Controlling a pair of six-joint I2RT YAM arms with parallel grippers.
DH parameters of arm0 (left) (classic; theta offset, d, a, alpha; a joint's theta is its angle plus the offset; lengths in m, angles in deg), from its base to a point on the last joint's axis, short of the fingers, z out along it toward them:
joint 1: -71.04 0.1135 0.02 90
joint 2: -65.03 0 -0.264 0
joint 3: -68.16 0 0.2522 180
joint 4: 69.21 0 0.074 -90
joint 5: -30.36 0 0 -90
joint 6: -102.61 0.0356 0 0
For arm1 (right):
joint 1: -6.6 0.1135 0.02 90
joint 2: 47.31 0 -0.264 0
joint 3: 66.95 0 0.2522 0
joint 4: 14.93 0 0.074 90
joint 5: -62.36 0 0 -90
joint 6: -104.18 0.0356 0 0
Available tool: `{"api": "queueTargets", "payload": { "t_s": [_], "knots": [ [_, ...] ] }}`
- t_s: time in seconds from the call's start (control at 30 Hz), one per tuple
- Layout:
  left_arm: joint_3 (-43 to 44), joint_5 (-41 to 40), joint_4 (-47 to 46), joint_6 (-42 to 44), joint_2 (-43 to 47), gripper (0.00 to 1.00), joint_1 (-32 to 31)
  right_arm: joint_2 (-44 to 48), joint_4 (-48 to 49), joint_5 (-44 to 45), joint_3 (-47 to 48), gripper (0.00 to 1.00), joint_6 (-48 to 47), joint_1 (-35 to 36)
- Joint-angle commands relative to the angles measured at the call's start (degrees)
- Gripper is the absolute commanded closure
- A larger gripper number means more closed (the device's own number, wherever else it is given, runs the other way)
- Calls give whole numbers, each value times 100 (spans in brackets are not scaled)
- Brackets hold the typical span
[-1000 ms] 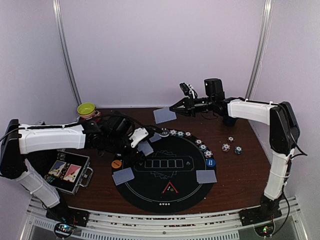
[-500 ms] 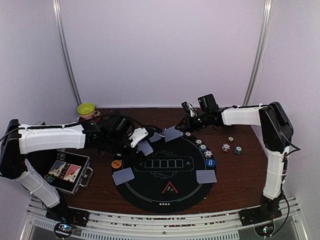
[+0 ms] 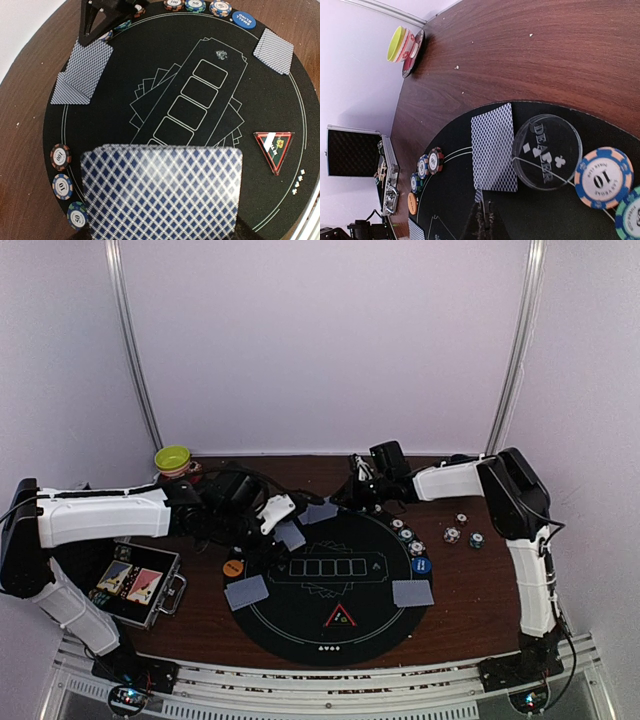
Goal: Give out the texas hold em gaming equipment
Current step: Distribute the poker card in the dealer area.
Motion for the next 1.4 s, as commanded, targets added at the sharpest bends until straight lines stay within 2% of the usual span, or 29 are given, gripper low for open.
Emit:
{"api": "queueTargets", "payload": {
  "t_s": [0.0,0.3,0.7,1.13,1.37],
  "knots": [
    [49,22,-122,-32,76,35,92,-526,66,130,767,100,416,87],
    [57,91,-120,-3,64,35,189,-1087,-89,118,1527,100,597,57],
    [58,99,-126,-1,43,35,207,-1351,-187,115,1837,100,574,-49],
    [58,92,-123,7,43,35,207,-1076,-42,-227,1284,78,596,-71],
    [50,93,-126,12,76,35,206,-777,-40,-330,932,74,536,-23]
  ]
}}
